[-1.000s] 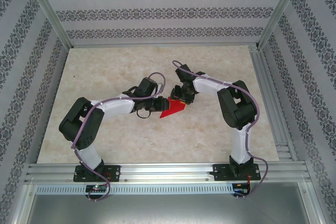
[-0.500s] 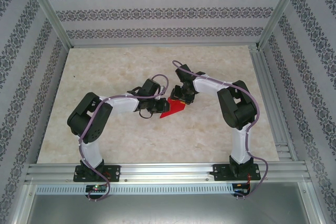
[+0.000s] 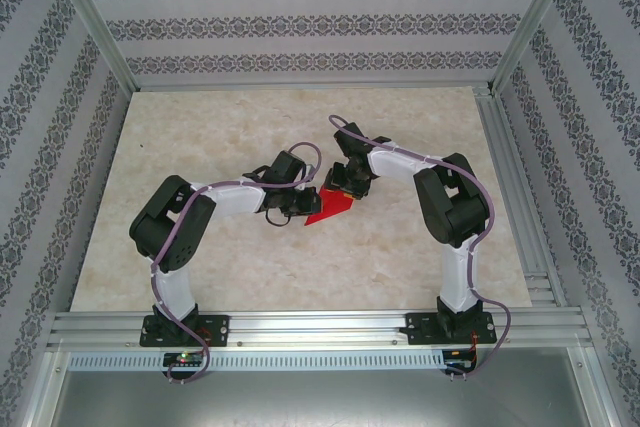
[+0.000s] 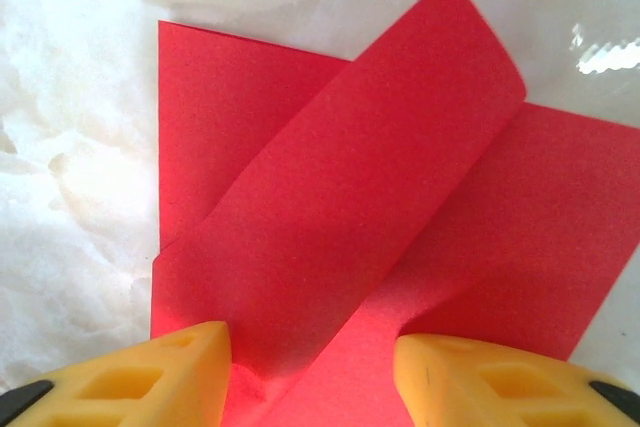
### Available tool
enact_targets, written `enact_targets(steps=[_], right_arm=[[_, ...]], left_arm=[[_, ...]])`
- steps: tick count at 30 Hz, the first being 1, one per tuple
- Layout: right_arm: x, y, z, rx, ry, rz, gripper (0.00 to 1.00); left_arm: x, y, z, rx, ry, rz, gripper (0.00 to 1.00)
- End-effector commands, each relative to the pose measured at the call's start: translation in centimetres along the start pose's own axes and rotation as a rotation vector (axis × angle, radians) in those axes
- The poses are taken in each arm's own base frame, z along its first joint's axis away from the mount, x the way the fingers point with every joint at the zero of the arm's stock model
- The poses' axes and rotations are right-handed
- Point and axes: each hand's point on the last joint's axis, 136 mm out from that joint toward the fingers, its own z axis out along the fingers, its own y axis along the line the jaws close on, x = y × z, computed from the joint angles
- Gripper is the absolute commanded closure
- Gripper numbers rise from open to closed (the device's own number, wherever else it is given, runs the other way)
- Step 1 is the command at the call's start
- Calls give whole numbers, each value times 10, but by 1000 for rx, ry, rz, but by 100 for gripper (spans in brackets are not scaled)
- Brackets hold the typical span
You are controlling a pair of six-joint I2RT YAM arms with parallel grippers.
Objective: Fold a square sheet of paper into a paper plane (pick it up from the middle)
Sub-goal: Fourth fold the wing at the center of the table.
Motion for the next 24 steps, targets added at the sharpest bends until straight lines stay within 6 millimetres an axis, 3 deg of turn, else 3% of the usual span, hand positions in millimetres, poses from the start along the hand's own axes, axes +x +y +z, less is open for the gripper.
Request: enact_targets(steps=[1,24], right_arm=[[36,-70,60,233,108,31,46],[39,-78,69,282,123,17,42]], left_arm=[[-3,8,2,-38,1,-3,87],[0,19,5,-84,14,-13,89]])
